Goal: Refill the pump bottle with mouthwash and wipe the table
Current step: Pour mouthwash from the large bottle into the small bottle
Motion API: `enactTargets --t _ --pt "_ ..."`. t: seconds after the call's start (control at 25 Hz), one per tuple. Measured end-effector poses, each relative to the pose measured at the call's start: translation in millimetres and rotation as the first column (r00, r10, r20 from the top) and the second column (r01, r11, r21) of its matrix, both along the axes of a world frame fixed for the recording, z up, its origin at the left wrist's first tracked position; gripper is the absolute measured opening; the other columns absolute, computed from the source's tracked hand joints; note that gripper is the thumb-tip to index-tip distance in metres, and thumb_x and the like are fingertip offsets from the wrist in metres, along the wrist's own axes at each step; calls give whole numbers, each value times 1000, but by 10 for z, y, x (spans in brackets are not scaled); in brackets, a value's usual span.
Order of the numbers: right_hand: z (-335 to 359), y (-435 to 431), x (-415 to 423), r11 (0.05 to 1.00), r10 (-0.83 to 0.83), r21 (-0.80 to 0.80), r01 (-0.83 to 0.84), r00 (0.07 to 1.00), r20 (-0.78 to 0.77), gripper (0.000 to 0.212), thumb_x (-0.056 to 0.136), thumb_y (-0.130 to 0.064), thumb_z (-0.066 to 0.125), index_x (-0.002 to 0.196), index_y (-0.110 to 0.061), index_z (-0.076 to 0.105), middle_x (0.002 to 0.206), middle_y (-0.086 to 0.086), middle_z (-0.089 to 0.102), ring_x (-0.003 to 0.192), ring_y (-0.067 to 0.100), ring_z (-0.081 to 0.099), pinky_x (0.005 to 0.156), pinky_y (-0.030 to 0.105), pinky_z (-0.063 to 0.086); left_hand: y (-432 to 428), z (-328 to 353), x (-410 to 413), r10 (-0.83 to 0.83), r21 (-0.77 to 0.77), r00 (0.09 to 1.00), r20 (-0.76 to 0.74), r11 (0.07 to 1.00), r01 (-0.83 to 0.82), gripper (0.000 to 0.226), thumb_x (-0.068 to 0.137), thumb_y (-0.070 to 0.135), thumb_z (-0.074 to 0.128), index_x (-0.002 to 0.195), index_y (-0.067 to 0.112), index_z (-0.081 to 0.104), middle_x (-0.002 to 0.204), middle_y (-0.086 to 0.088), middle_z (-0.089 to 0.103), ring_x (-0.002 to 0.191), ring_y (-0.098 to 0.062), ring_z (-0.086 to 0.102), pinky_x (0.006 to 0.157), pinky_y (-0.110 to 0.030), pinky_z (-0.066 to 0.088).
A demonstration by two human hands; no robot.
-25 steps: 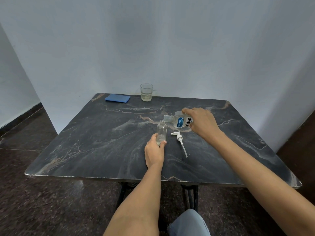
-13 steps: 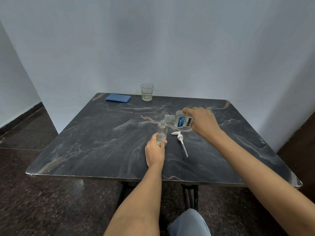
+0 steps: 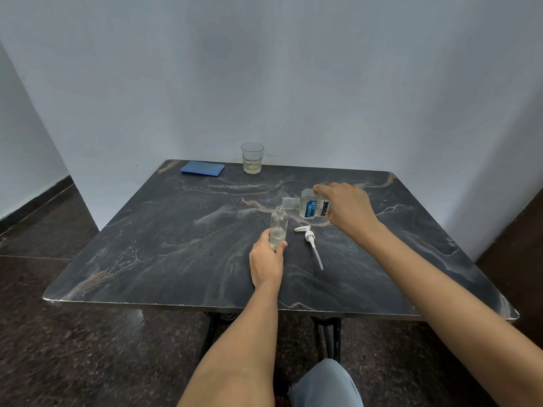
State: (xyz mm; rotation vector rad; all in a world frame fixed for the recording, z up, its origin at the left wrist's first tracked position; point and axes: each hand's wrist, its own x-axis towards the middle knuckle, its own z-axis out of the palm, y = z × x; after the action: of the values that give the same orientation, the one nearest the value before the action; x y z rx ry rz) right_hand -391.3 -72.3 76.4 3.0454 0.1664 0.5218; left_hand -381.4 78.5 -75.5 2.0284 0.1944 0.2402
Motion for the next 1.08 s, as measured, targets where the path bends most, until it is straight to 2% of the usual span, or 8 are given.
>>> enactTargets --t 0.52,1.08 --pt "25 15 -29 1000 7 -2 -7 1000 -2 52 87 -7 57 135 -26 48 120 5 63 111 29 55 87 39 42 -1 -14 13 -2 9 1000 12 1000 2 36 90 32 65 124 25 57 110 -1 68 104 -22 62 94 -42 49" --pt "23 20 0 999 9 -43 -8 1000 15 54 86 -2 56 134 -25 48 119 5 63 108 29 56 88 40 41 2 -23 19 -6 15 1000 7 1000 6 38 90 33 64 126 24 56 111 -2 68 105 -23 62 94 -44 49"
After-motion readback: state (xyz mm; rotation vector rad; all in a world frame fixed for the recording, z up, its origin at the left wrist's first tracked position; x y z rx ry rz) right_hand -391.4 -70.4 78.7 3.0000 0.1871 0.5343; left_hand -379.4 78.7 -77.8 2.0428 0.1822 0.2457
